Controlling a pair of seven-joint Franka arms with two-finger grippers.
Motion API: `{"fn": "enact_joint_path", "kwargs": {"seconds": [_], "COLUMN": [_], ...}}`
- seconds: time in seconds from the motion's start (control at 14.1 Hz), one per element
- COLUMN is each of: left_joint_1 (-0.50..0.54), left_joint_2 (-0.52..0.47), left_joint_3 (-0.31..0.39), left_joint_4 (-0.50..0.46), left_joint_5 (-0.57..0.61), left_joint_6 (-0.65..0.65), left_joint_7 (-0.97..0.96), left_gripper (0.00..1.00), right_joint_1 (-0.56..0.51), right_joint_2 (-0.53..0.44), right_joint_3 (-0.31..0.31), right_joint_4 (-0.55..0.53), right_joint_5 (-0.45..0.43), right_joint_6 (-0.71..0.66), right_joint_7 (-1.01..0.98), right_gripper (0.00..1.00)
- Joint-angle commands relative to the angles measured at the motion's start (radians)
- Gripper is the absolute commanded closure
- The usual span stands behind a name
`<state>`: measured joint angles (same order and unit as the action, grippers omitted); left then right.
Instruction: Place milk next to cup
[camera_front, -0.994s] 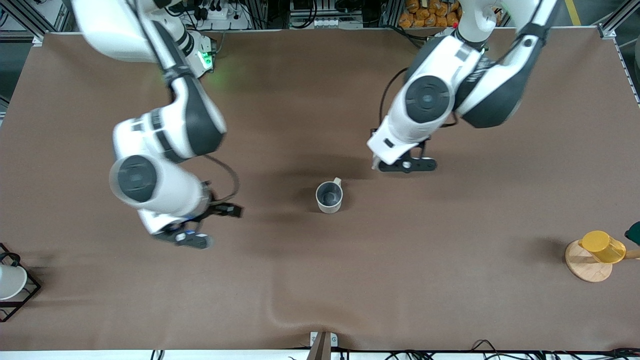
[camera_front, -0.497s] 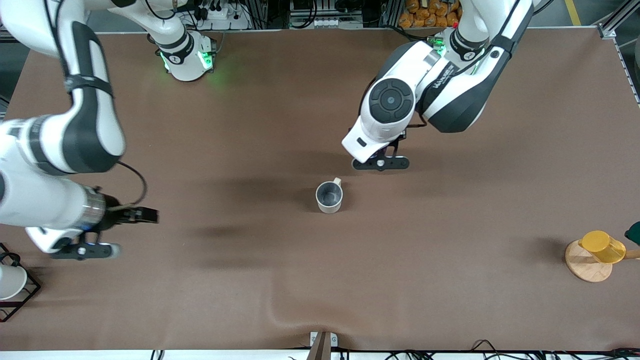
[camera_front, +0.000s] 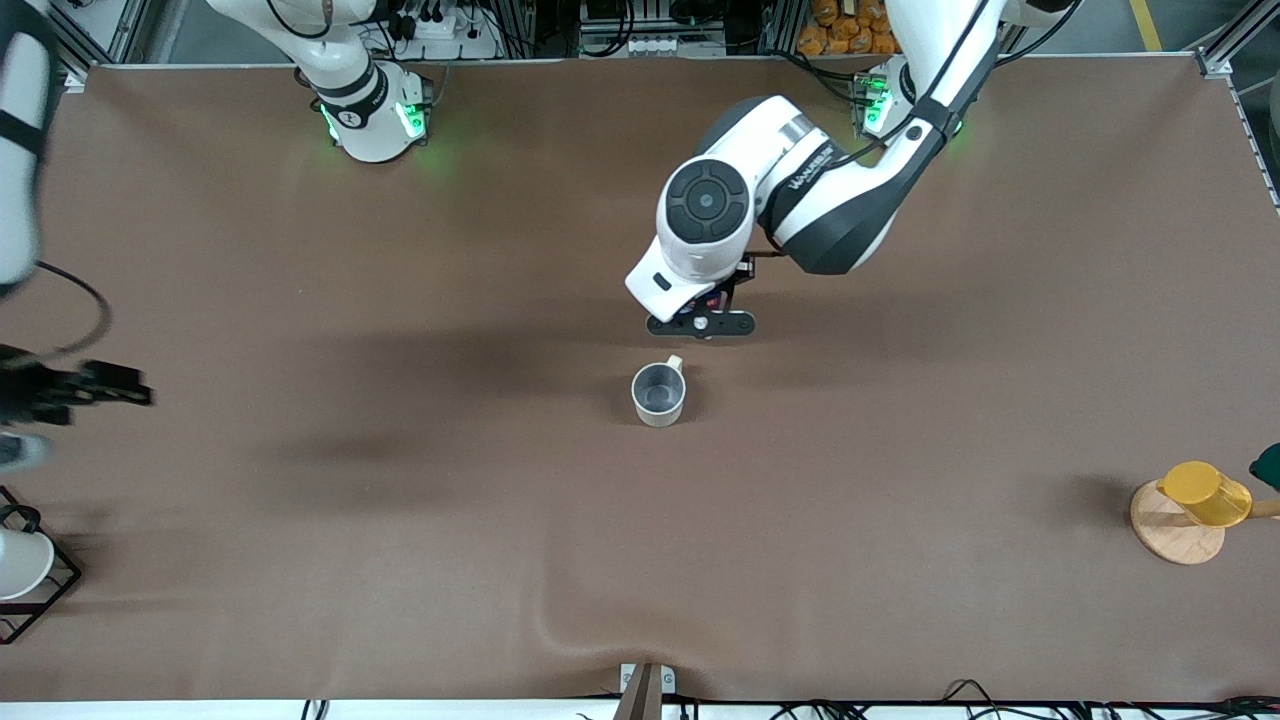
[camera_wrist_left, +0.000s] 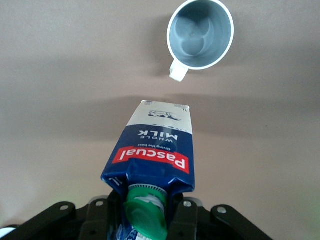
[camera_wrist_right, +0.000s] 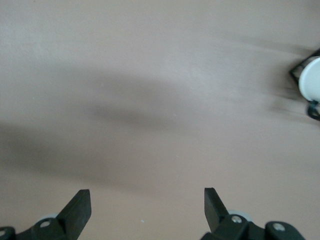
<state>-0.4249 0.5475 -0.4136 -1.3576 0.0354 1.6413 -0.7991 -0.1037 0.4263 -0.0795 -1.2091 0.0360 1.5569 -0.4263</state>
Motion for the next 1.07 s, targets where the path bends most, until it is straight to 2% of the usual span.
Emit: {"fn": "enact_joint_path", "kwargs": {"seconds": [0.0,0.28,0.57,0.64,0.99], "left_joint_1": [-0.032,-0.035,-0.037,-0.038,-0.058], "left_joint_2": [0.034,0.081,0.097,0.106,0.129], "left_joint_3": [0.009,0.012,0.018,0.019,0.038], "left_joint_4": [0.035,0.035,0.034,0.037,0.035], "left_joint_5": [0.005,0.009,0.015,0.015,0.051], "left_joint_6": [0.018,0.089,0.103,0.104,0.139], "left_joint_7": [-0.052,-0.052,-0.046,-0.043,-0.038], "left_gripper": [0.68,0.68,0.68,0.68,0.68], "right_joint_1": [-0.036,-0.011,0.007,0.010,0.051], "right_joint_2": [-0.125,-0.276,-0.415,-0.434,-0.443], "right_joint_3": [0.029,0.029,0.021,0.021,0.021], "right_joint_4": [-0.115,-0.266,-0.515,-0.546,-0.535], "right_joint_5": [-0.004,-0.004,-0.002,-0.002,-0.014], "right_joint_6": [0.011,0.018,0.195,0.215,0.216], "right_joint_7": [-0.025,0.071,0.078,0.080,0.156], "right_gripper": [0.00,0.00,0.00,0.00,0.00]}}
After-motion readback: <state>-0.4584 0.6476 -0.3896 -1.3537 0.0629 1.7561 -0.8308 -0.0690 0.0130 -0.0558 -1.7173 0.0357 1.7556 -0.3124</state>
